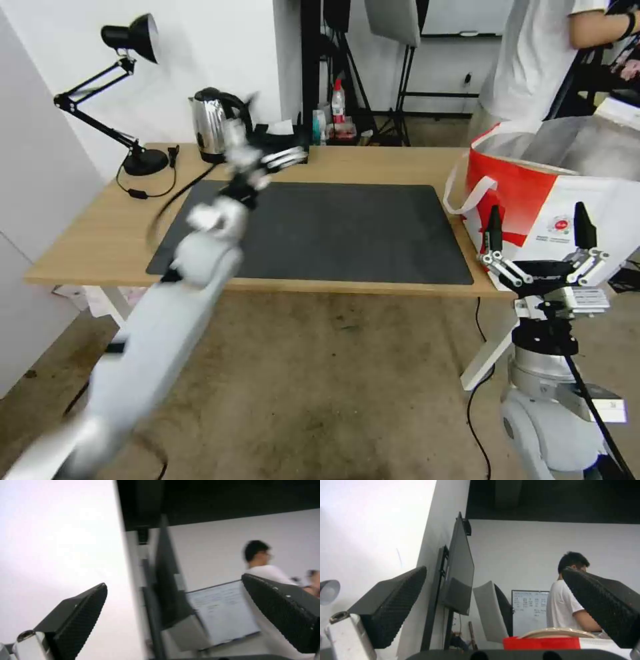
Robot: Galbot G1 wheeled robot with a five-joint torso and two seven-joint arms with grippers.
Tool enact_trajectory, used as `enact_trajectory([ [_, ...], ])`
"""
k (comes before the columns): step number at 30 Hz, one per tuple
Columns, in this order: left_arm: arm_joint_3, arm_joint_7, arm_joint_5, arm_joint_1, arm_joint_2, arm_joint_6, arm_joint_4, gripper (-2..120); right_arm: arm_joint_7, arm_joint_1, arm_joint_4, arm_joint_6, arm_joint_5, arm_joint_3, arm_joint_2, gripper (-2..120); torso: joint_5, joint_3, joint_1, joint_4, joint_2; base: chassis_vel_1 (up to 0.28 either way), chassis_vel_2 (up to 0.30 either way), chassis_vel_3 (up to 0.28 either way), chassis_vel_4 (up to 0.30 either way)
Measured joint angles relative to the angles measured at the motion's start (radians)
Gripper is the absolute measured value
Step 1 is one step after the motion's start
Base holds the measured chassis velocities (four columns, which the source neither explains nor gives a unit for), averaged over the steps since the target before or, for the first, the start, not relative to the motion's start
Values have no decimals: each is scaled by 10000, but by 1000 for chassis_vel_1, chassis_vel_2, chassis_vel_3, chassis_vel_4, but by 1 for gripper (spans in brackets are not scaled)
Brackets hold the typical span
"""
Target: Pick up the trash from the table and place it into the takeout bag.
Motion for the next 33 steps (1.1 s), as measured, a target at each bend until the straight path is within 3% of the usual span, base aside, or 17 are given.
enact_trajectory([
  [3,-760,-151,22,993,-132,-108,-522,100,-2,154,-118,0,-4,-43,-18,100,-2,0,0,1,0,0,0,0,0],
  [6,-1638,-205,279,2371,-723,-272,-1391,100,-6,312,-349,-2,-3,-81,-82,100,3,1,2,-5,0,0,0,0,0],
  [10,-1899,-239,605,3135,-1261,-413,-1827,100,-6,382,-463,-1,10,-100,-110,100,2,1,2,-3,1,0,0,0,0],
  [13,-2095,-380,1135,4373,-2177,-695,-2566,100,-26,371,-529,1,66,-151,-265,100,3,1,2,-2,1,0,0,0,0],
  [22,-2032,-485,2114,5410,-3448,-1255,-3133,100,-145,232,-699,140,110,-251,-419,100,3,2,2,-4,-1,0,0,0,0],
  [33,-1831,-456,2901,5785,-4088,-1909,-3142,100,-255,120,-984,462,-173,-326,-290,100,3,2,3,-3,-2,0,0,0,0],
])
